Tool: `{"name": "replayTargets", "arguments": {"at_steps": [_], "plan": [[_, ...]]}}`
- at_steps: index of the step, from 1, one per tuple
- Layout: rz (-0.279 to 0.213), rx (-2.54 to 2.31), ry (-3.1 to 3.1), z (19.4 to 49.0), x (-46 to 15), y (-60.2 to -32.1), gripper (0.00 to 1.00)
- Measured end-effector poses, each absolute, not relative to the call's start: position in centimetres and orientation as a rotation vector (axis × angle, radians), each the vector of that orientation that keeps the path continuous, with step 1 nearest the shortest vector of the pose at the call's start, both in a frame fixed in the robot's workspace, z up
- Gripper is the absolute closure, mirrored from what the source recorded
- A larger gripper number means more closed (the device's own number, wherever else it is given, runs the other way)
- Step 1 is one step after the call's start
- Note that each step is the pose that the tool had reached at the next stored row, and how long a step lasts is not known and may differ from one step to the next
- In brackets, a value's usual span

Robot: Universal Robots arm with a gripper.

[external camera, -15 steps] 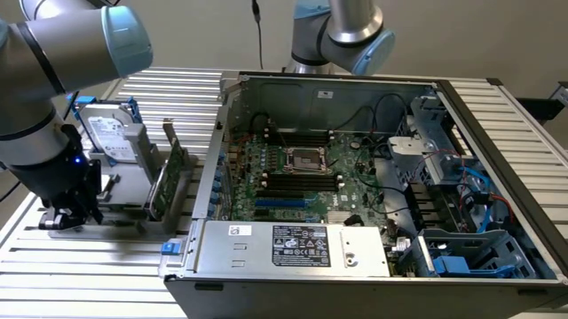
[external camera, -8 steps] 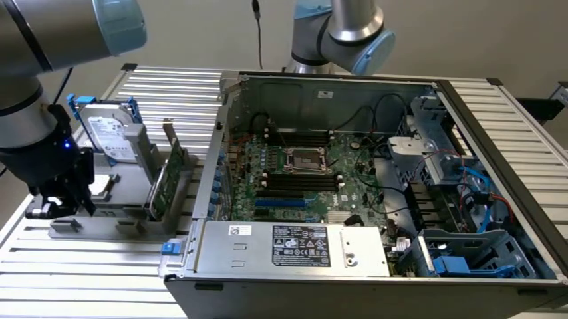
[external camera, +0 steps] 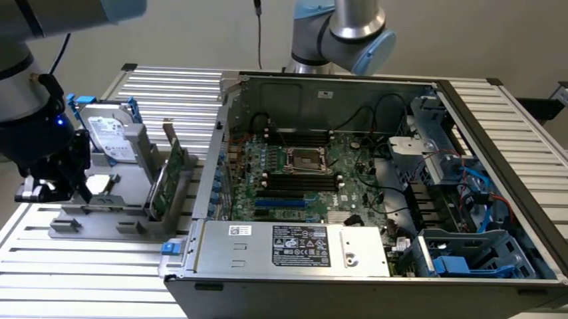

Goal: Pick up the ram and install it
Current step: 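Pick up the ram and move it above insertion slot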

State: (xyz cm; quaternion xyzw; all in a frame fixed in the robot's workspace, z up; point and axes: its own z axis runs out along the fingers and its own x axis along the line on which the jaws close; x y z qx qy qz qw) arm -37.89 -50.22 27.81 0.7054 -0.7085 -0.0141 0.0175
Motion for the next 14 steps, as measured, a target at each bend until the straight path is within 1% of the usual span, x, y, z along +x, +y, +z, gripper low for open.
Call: {"name": "replayTargets", "arguments": {"at_steps": [14], "plan": [[-0.015,2.171,-2.183,32.7,-34.6,-49.6,0.86]]}}
